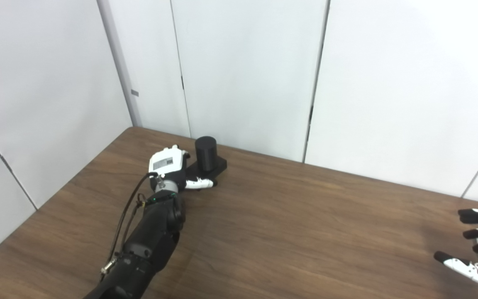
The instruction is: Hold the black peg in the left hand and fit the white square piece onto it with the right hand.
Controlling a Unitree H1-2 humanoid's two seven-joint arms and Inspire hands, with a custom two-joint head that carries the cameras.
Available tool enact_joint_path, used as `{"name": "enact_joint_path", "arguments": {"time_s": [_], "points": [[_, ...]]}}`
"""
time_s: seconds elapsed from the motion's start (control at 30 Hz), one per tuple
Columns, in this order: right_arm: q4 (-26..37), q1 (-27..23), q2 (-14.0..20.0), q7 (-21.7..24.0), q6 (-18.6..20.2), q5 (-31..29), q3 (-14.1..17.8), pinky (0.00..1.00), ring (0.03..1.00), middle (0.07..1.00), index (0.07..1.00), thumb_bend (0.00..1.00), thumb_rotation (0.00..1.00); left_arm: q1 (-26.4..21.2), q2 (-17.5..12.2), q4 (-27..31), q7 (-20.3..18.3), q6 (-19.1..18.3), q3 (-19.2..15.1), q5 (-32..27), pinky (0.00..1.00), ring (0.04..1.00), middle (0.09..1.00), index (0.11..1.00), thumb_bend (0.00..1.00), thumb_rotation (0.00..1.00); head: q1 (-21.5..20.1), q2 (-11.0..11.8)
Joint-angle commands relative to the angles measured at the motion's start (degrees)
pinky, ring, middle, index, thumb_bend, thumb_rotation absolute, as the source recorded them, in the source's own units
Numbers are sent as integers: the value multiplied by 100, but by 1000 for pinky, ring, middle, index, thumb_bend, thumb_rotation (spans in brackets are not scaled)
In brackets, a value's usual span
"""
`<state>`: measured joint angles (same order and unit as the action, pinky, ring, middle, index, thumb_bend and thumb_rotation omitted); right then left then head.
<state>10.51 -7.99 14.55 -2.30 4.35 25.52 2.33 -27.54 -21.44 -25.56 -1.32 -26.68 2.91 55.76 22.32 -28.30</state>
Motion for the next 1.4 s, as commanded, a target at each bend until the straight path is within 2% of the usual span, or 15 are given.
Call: {"name": "enact_joint_path", "arguments": {"time_s": [0.0, 0.27, 0.53, 0.7, 0.83, 0.9, 0.93, 1.0, 1.2, 1.37], "points": [[284, -159, 37, -27, 3, -18, 48, 453, 592, 680, 668, 638, 0, -317, -118, 35, 50, -23, -38, 111, 1000, 1000, 1000, 856, 1000, 617, -2, -14], [382, -131, 24, 12, 66, -10, 36, 450, 594, 684, 673, 625, 0, -340, -183, -276, 54, -22, 75, -26, 1000, 1000, 1000, 811, 1000, 587, -14, -57], [489, -104, 7, 34, 128, -1, 45, 458, 601, 688, 670, 626, 0, -341, -260, -423, 86, -19, 187, -240, 1000, 1000, 1000, 829, 1000, 570, -49, -96], [498, -102, 11, 35, 135, -29, 45, 463, 593, 686, 668, 624, 0, -363, -369, -531, 112, 71, 401, -459, 981, 1000, 964, 721, 919, 533, -49, -96], [512, -87, 24, 47, 112, -78, 58, 464, 597, 688, 667, 621, 0, -277, -516, -314, -118, 346, 587, -803, 992, 984, 898, 605, 755, 313, -59, -127], [525, -88, 27, 46, 120, -65, 55, 460, 595, 690, 662, 623, 0, -264, -631, -220, -294, 453, 809, -821, 925, 941, 874, 585, 706, 229, -64, -132], [526, -88, 31, 46, 119, -59, 53, 461, 594, 692, 661, 623, 0, -266, -669, -195, -353, 479, 897, -842, 899, 927, 866, 540, 611, 152, -65, -140], [529, -89, 36, 53, 121, -64, 52, 465, 594, 695, 660, 621, 0, -280, -720, -180, -437, 529, 1049, -886, 869, 903, 854, 500, 534, 85, -65, -145], [518, -95, 51, 73, 139, -65, 47, 472, 595, 701, 661, 616, 0, -298, -831, -158, -528, 730, 1406, -1003, 840, 883, 845, 487, 519, 64, -77, -157], [541, -111, 38, 86, 201, -31, 39, 482, 596, 699, 663, 619, 0, -241, -790, 2, -622, 533, 1492, -1081, 708, 843, 820, 487, 518, 66, -100, -171]]}}
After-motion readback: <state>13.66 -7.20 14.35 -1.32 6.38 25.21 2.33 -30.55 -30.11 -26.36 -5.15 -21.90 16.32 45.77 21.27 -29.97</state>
